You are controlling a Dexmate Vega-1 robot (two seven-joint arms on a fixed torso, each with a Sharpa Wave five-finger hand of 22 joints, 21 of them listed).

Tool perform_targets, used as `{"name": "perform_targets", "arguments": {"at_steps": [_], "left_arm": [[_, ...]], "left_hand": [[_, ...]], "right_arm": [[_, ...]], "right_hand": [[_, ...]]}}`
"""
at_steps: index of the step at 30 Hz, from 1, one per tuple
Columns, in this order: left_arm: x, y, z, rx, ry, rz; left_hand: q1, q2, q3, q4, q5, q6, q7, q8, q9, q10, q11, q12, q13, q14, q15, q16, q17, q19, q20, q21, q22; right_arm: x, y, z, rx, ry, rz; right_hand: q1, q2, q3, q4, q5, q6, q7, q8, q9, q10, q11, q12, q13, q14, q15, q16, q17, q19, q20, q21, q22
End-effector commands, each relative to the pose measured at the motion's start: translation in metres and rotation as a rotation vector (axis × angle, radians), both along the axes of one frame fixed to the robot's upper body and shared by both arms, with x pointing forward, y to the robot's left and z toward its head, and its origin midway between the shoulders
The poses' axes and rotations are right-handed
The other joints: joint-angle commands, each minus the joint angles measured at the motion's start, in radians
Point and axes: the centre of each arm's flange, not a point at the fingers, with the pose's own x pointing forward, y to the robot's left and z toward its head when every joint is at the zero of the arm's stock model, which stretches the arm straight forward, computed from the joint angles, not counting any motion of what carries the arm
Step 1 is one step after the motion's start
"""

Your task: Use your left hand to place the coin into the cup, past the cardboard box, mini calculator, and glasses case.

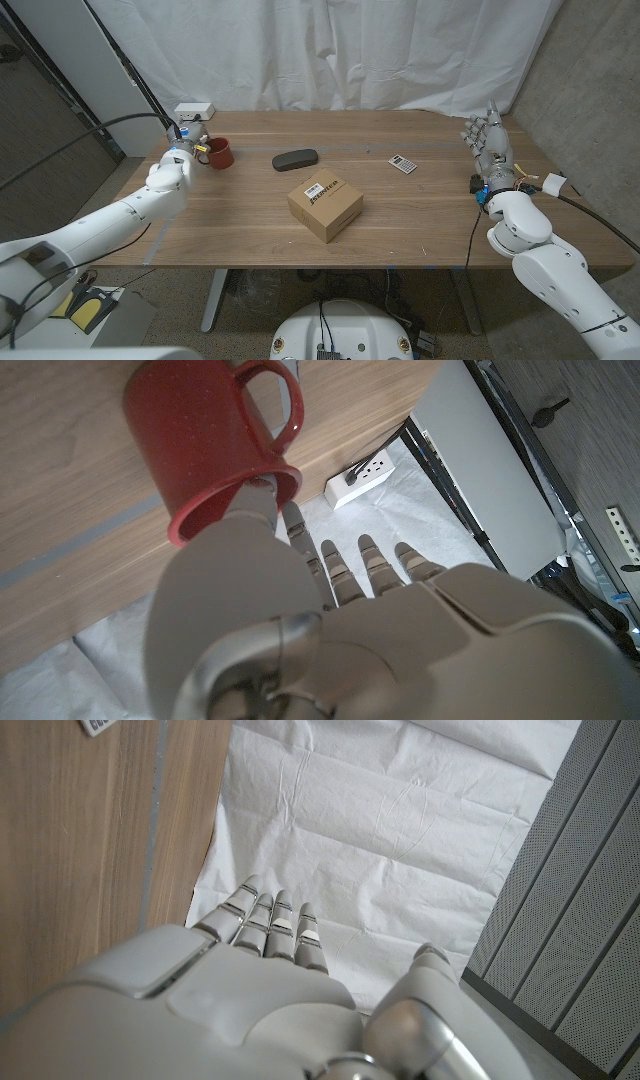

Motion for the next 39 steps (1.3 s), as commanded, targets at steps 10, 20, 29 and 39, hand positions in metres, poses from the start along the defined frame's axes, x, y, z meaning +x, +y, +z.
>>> {"name": "perform_targets", "arguments": {"at_steps": [10,20,29,39], "left_arm": [[-0.03,-0.008,0.028,0.002,-0.096,-0.045],[-0.05,-0.015,0.054,-0.061,-0.169,-0.134],[-0.074,-0.022,0.074,-0.242,-0.226,-0.301],[-0.102,-0.024,0.089,-0.435,-0.302,-0.567]], "left_hand": [[-0.023,0.009,-0.003,0.013,0.008,-0.001,0.003,-0.008,0.0,-0.007,0.003,0.006,0.001,-0.005,-0.054,0.005,0.002,-0.006,0.002,0.0,0.003],[-0.031,0.02,0.0,0.017,0.006,0.014,0.012,-0.019,0.001,0.026,0.021,0.023,-0.003,0.015,-0.049,0.013,-0.003,-0.015,-0.065,-0.002,0.002],[-0.062,0.087,0.018,0.053,-0.006,-0.026,0.027,-0.055,0.002,0.056,0.042,0.031,-0.009,0.047,-0.038,0.022,-0.002,0.038,-0.054,0.017,0.001],[-0.187,0.099,-0.008,0.134,-0.031,-0.269,0.044,-0.187,0.007,0.065,0.064,0.022,-0.015,0.065,-0.027,0.016,-0.004,0.074,-0.048,0.021,0.004]], "right_arm": [[-0.002,0.004,0.003,-0.005,-0.027,0.012],[-0.006,0.002,-0.001,0.001,-0.03,0.006],[-0.009,0.002,-0.005,0.005,-0.027,0.005],[-0.015,-0.002,-0.01,0.012,-0.036,0.001]], "right_hand": [[0.005,0.007,0.001,-0.007,-0.001,0.008,-0.001,0.0,0.001,0.01,-0.003,-0.003,0.004,0.007,-0.001,0.004,0.003,0.009,-0.001,-0.003,0.002],[0.004,0.006,0.001,-0.007,-0.002,0.008,-0.001,0.0,0.001,0.011,-0.002,-0.003,0.004,0.008,0.0,0.004,0.003,0.009,-0.001,-0.004,0.002],[0.005,0.006,0.0,-0.008,-0.002,0.009,-0.002,0.0,0.001,0.011,-0.003,-0.003,0.004,0.007,0.0,0.004,0.003,0.009,-0.001,-0.003,0.002],[0.005,0.006,0.0,-0.009,-0.002,0.008,-0.002,-0.001,0.001,0.01,-0.003,-0.003,0.004,0.007,-0.001,0.004,0.003,0.009,-0.001,-0.003,0.002]]}}
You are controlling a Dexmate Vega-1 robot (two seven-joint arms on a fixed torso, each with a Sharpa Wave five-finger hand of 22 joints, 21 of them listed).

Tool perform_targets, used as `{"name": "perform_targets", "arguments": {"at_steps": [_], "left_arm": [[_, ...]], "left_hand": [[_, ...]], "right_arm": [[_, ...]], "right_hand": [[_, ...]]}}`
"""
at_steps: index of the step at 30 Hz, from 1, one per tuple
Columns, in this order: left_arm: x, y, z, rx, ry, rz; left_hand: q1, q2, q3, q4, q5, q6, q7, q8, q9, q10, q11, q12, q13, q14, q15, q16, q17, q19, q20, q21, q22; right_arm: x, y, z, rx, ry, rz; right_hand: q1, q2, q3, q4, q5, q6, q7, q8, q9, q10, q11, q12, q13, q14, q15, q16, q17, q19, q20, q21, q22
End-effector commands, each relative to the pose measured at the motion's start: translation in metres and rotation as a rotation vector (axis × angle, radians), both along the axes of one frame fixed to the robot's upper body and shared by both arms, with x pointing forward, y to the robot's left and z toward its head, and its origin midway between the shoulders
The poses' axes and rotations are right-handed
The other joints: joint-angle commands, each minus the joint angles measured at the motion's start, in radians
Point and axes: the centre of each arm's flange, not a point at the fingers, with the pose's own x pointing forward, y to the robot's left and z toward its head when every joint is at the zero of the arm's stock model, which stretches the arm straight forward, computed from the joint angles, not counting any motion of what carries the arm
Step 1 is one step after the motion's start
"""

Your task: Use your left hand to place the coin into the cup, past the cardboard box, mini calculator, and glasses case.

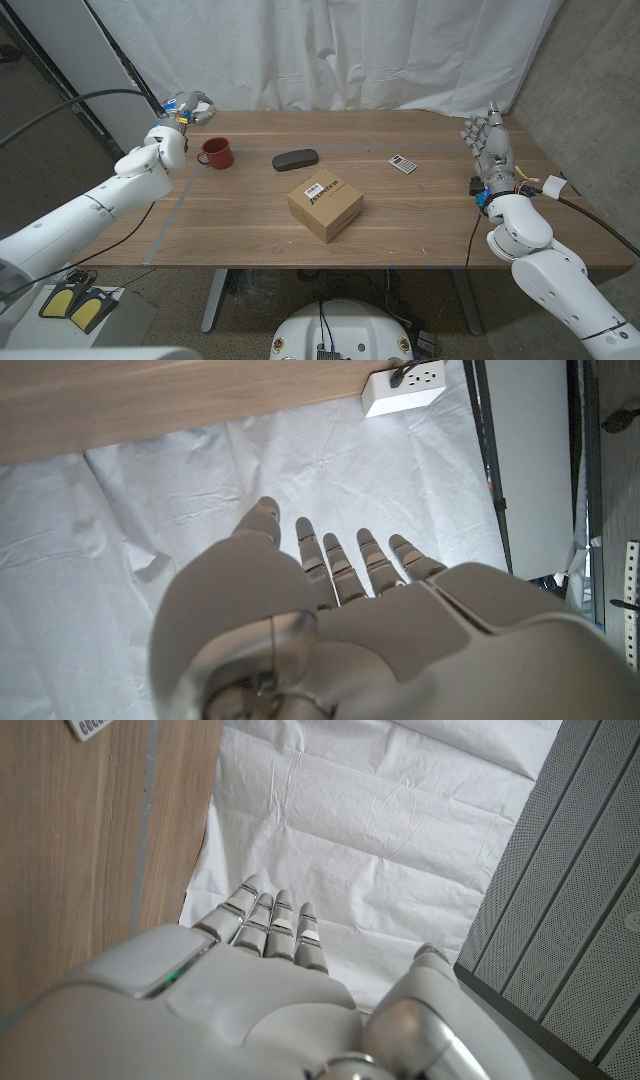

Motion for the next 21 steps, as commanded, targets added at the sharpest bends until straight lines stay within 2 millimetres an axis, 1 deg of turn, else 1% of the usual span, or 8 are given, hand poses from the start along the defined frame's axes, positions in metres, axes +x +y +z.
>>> {"name": "perform_targets", "arguments": {"at_steps": [1,3,7,8,9,14,17,21], "left_arm": [[-0.037,-0.002,0.023,-0.195,-0.105,-0.295],[-0.041,0.0,0.024,-0.222,-0.117,-0.325],[-0.046,0.013,0.025,-0.349,-0.125,-0.476],[-0.046,0.016,0.025,-0.381,-0.128,-0.517],[-0.047,0.019,0.025,-0.408,-0.132,-0.553],[-0.049,0.027,0.023,-0.53,-0.147,-0.723],[-0.049,0.028,0.022,-0.546,-0.149,-0.748],[-0.044,0.028,0.016,-0.632,-0.137,-0.867]], "left_hand": [[-0.061,-0.006,-0.014,0.038,-0.008,-0.082,0.011,-0.042,0.004,0.002,0.01,-0.004,-0.001,0.004,-0.018,0.001,0.001,0.012,0.004,0.009,0.004],[-0.102,-0.011,-0.029,0.063,-0.01,-0.104,0.013,-0.056,0.005,-0.01,0.022,-0.009,-0.001,-0.004,-0.009,-0.001,0.001,0.012,0.009,0.008,0.005],[-0.173,-0.027,-0.062,0.106,-0.01,-0.125,0.02,-0.07,0.006,-0.018,0.027,-0.011,-0.001,-0.007,-0.005,-0.002,0.002,0.016,0.011,0.007,0.006],[-0.192,-0.03,-0.071,0.117,-0.01,-0.127,0.023,-0.072,0.007,-0.021,0.032,-0.011,-0.001,-0.01,-0.002,-0.002,0.003,0.017,0.012,0.007,0.006],[-0.222,-0.034,-0.084,0.134,-0.009,-0.133,0.027,-0.076,0.007,-0.029,0.052,-0.013,-0.001,-0.014,0.003,-0.003,0.003,0.018,0.014,0.007,0.006],[-0.256,-0.043,-0.101,0.151,-0.008,-0.136,0.046,-0.079,0.006,-0.038,0.063,-0.015,-0.001,-0.027,0.016,-0.007,0.003,0.021,0.018,0.007,0.007],[-0.273,-0.047,-0.11,0.158,-0.007,-0.141,0.056,-0.082,0.006,-0.042,0.074,-0.015,-0.002,-0.032,0.023,-0.008,0.003,0.022,0.019,0.007,0.007],[-0.295,-0.053,-0.122,0.166,-0.006,-0.153,0.06,-0.087,0.006,-0.054,0.085,-0.018,-0.002,-0.043,0.026,-0.01,0.003,0.023,0.017,0.006,0.007]], "right_arm": [[-0.007,-0.003,-0.005,0.007,-0.01,-0.004],[-0.008,-0.005,-0.006,0.008,-0.01,-0.005],[-0.01,-0.006,-0.007,0.004,-0.009,-0.008],[-0.01,-0.007,-0.007,0.004,-0.009,-0.008],[-0.011,-0.008,-0.007,0.002,-0.008,-0.009],[-0.011,-0.01,-0.007,-0.005,-0.009,-0.011],[-0.011,-0.01,-0.007,-0.005,-0.011,-0.008],[-0.009,-0.01,-0.008,-0.005,-0.011,-0.002]], "right_hand": [[0.005,0.006,0.003,-0.006,-0.002,0.008,-0.001,-0.001,0.002,0.01,-0.002,-0.003,0.004,0.008,0.0,0.004,0.003,0.009,-0.001,-0.003,0.002],[0.005,0.006,0.002,-0.006,-0.002,0.008,-0.001,-0.001,0.002,0.011,-0.002,-0.003,0.004,0.008,0.0,0.004,0.003,0.009,-0.001,-0.003,0.002],[0.005,0.006,0.002,-0.006,-0.002,0.01,-0.002,0.0,0.002,0.011,-0.001,-0.003,0.004,0.007,-0.001,0.004,0.003,0.009,-0.002,-0.004,0.002],[0.005,0.006,0.002,-0.006,-0.002,0.011,-0.003,0.0,0.002,0.011,-0.001,-0.003,0.004,0.007,-0.001,0.004,0.003,0.009,-0.001,-0.003,0.002],[0.005,0.006,0.002,-0.006,-0.002,0.011,-0.002,0.001,0.002,0.011,-0.001,-0.003,0.004,0.007,-0.001,0.004,0.003,0.009,-0.002,-0.003,0.002],[0.005,0.006,0.002,-0.006,-0.003,0.013,-0.005,0.001,0.001,0.011,0.0,-0.003,0.004,0.006,-0.001,0.003,0.003,0.009,-0.001,-0.004,0.002],[0.004,0.006,0.001,-0.006,-0.003,0.014,-0.004,0.001,0.001,0.011,0.001,-0.003,0.004,0.007,0.0,0.003,0.003,0.009,-0.001,-0.004,0.002],[0.004,0.006,0.001,-0.006,-0.003,0.014,-0.004,0.001,0.001,0.012,0.0,-0.003,0.004,0.007,0.0,0.004,0.003,0.009,-0.001,-0.004,0.002]]}}
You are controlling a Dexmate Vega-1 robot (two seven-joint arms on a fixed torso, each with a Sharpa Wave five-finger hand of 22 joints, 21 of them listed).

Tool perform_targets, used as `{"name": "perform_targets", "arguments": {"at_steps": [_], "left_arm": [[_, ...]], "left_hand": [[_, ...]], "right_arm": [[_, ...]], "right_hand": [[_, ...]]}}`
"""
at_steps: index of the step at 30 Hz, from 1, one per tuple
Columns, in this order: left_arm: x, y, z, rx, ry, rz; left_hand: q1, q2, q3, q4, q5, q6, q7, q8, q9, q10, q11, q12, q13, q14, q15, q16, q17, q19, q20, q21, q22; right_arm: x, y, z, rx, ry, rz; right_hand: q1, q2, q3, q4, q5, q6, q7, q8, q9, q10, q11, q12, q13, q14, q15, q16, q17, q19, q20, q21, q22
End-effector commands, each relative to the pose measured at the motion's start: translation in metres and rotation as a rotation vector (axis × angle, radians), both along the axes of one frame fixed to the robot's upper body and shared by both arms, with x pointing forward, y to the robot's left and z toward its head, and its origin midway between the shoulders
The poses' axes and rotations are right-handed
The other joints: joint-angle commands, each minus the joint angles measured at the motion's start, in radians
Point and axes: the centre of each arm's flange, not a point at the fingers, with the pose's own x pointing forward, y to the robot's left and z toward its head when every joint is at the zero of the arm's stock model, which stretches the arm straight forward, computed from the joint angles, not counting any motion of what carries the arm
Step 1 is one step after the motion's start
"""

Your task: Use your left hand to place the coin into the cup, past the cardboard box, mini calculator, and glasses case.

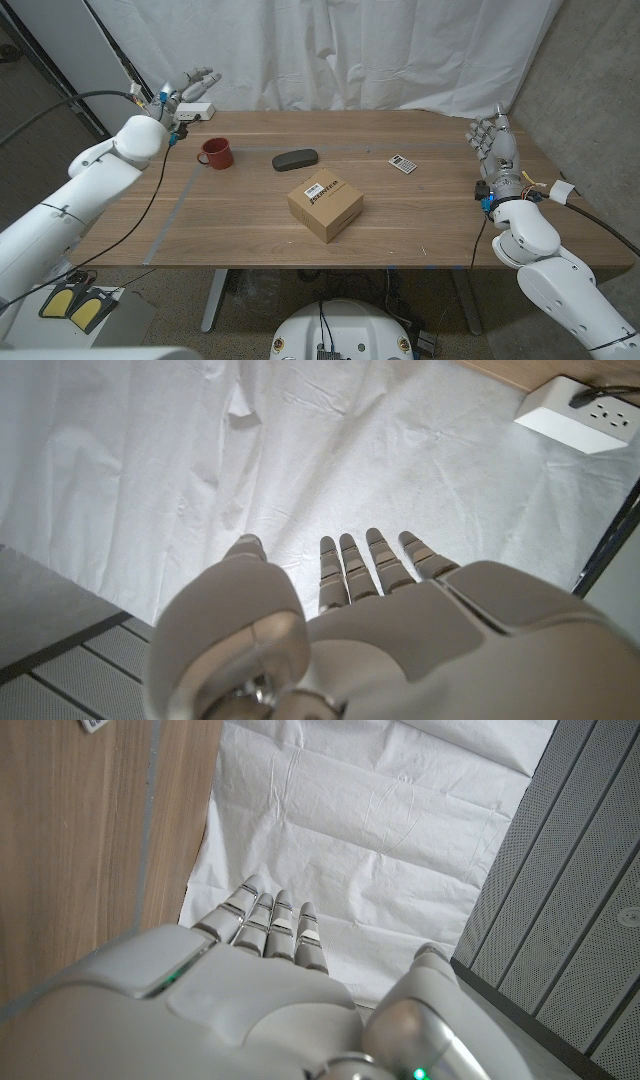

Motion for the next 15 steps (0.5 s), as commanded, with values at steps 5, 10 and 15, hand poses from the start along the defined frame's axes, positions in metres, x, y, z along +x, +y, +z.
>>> {"name": "perform_targets", "arguments": {"at_steps": [5,10,15], "left_arm": [[0.007,0.014,-0.016,-0.339,0.006,-0.56],[0.008,0.01,-0.018,-0.362,0.011,-0.615],[0.005,0.008,-0.019,-0.36,0.019,-0.608]], "left_hand": [[-0.075,-0.018,-0.038,0.029,0.004,-0.068,0.017,-0.023,0.001,-0.033,0.033,-0.007,0.002,-0.027,0.016,-0.002,0.003,0.006,0.009,0.005,0.005],[-0.098,-0.022,-0.05,0.031,0.006,-0.091,0.019,-0.025,0.001,-0.045,0.036,-0.008,0.002,-0.039,0.026,-0.004,0.003,0.007,0.021,0.004,0.005],[-0.107,-0.023,-0.054,0.031,0.007,-0.094,0.019,-0.023,0.001,-0.051,0.042,-0.008,0.002,-0.04,0.027,-0.003,0.002,0.004,0.024,0.003,0.005]], "right_arm": [[0.002,0.0,-0.002,-0.008,0.002,0.01],[0.003,0.0,0.0,-0.01,0.007,0.008],[0.008,0.001,0.002,-0.011,0.009,0.017]], "right_hand": [[0.004,0.006,0.004,-0.004,-0.003,0.011,-0.001,0.001,0.001,0.012,0.001,-0.003,0.004,0.007,0.0,0.004,0.003,0.009,-0.001,-0.004,0.002],[0.004,0.006,0.004,-0.004,-0.003,0.012,-0.001,0.002,0.001,0.011,-0.001,-0.003,0.004,0.006,0.0,0.003,0.003,0.009,-0.001,-0.003,0.002],[0.004,0.006,0.003,-0.004,-0.003,0.011,-0.001,0.001,0.001,0.013,0.001,-0.003,0.004,0.006,0.0,0.003,0.003,0.009,-0.001,-0.003,0.002]]}}
